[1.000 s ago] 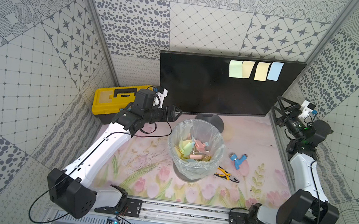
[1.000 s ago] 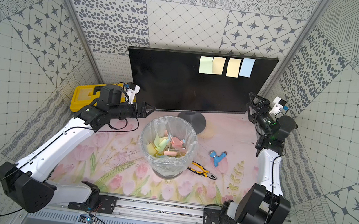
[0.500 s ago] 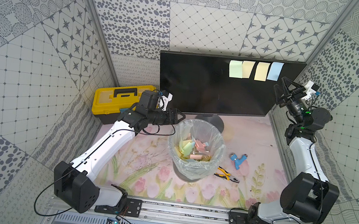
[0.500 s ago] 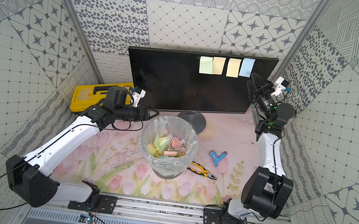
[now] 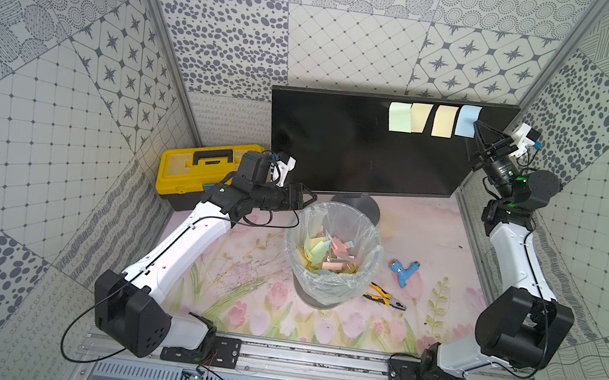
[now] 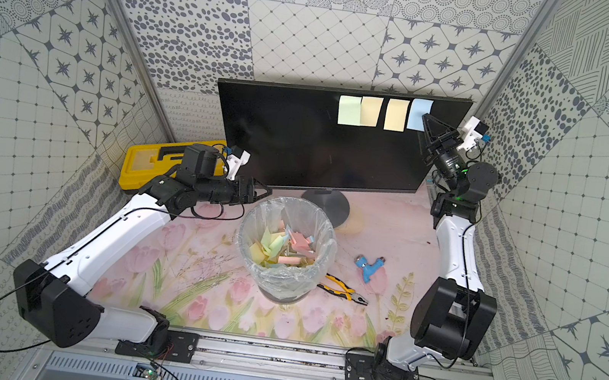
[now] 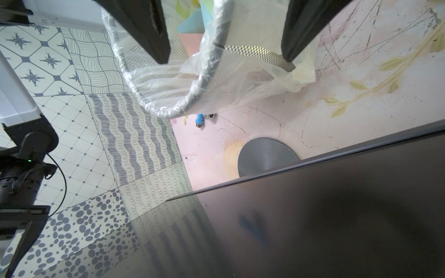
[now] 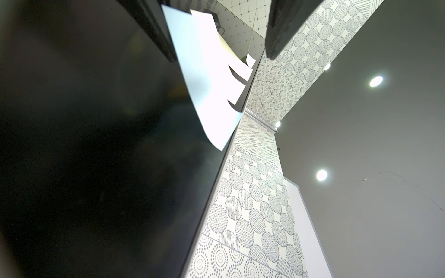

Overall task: Remove the sticky note from the monitor
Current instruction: Tear off the sticky note from the monitor.

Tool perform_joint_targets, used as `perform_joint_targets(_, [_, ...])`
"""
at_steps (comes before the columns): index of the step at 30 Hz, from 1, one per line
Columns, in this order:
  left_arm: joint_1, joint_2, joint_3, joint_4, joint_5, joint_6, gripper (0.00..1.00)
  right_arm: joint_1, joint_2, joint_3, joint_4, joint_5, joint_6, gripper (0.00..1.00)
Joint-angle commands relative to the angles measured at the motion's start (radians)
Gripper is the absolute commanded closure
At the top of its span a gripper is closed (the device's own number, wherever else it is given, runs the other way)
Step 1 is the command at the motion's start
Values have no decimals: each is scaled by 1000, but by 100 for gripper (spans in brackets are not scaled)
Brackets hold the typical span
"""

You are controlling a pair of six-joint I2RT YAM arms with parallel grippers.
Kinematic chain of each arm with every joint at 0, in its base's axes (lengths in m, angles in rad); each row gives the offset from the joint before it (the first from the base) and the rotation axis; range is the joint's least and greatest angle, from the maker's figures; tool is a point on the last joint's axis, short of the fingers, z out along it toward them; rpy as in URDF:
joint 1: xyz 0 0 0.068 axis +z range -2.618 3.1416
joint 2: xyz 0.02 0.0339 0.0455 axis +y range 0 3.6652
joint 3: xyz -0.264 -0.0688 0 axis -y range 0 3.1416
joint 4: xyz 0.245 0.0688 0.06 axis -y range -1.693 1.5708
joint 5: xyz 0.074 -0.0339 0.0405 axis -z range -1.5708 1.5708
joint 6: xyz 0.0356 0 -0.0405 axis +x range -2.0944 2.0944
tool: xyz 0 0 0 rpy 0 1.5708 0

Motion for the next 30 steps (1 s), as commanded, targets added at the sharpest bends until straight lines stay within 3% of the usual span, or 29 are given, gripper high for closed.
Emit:
perform_joint_targets(1, [-2, 0, 17, -17, 37, 35, 23, 2, -7, 9, 2, 25, -35, 51])
perform_joint_targets(8, [-2, 1, 22, -19, 39, 38, 22, 1, -21, 18, -71, 28, -87, 84])
perform_joint_targets(14, [-2, 1, 26, -25, 39, 47, 23, 2, -33, 21, -97, 25, -125, 100])
perform_joint_targets(30, [-1, 19, 55, -44, 43, 63, 23, 5, -107, 32, -142, 30, -240, 100])
